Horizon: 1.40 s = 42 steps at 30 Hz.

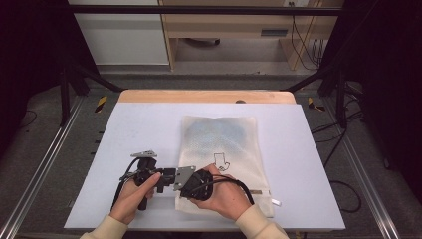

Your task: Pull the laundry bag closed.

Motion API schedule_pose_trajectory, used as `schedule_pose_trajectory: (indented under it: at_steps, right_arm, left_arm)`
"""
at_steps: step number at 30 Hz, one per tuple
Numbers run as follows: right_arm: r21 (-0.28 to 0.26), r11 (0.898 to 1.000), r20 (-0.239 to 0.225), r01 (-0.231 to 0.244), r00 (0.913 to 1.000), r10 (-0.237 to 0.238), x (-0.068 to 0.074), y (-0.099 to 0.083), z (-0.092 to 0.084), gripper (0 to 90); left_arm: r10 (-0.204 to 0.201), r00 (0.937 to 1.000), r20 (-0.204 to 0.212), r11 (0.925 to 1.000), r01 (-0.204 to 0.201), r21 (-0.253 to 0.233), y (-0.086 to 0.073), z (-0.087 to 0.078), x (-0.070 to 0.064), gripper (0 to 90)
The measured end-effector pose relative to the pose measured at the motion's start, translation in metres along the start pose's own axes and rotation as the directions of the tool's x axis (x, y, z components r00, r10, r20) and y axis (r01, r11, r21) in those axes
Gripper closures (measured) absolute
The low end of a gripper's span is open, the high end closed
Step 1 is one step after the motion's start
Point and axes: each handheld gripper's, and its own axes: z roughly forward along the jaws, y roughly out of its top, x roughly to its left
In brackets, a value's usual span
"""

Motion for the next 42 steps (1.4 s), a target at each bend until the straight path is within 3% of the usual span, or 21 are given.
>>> schedule_pose_trajectory:
  at_steps: [3,10,18,25,42]
  right_arm:
    - [-0.001,1.0,0.002,0.0,1.0,0.0,0.0,0.0,-0.001,81.6]
    - [-0.005,1.0,0.004,0.0,1.0,0.0,0.001,-0.003,-0.003,81.6]
    - [-0.003,1.0,0.005,-0.001,1.0,0.001,0.003,-0.006,-0.002,81.6]
    - [0.004,1.0,0.004,-0.015,0.9999,0.015,0.003,-0.01,0.002,81.6]
    - [0.01,1.0,-0.004,-0.028,0.9996,0.028,0.002,-0.016,0.01,81.7]
  left_arm:
    - [-0.014,0.9997,0.02,0.9999,0.014,0.003,0.0,0.003,-0.002,32.4]
    - [0.002,0.9996,0.029,0.9999,-0.002,0.013,-0.001,0.007,-0.004,44.3]
    - [0.015,0.9995,0.027,0.9999,-0.015,0.001,-0.002,0.005,-0.006,65.8]
    - [0.066,0.9976,0.017,0.9978,-0.066,0.003,-0.002,0.006,-0.008,81.9]
    - [0.122,0.9925,-0.011,0.9925,-0.122,0.008,-0.002,0.004,-0.009,86.6]
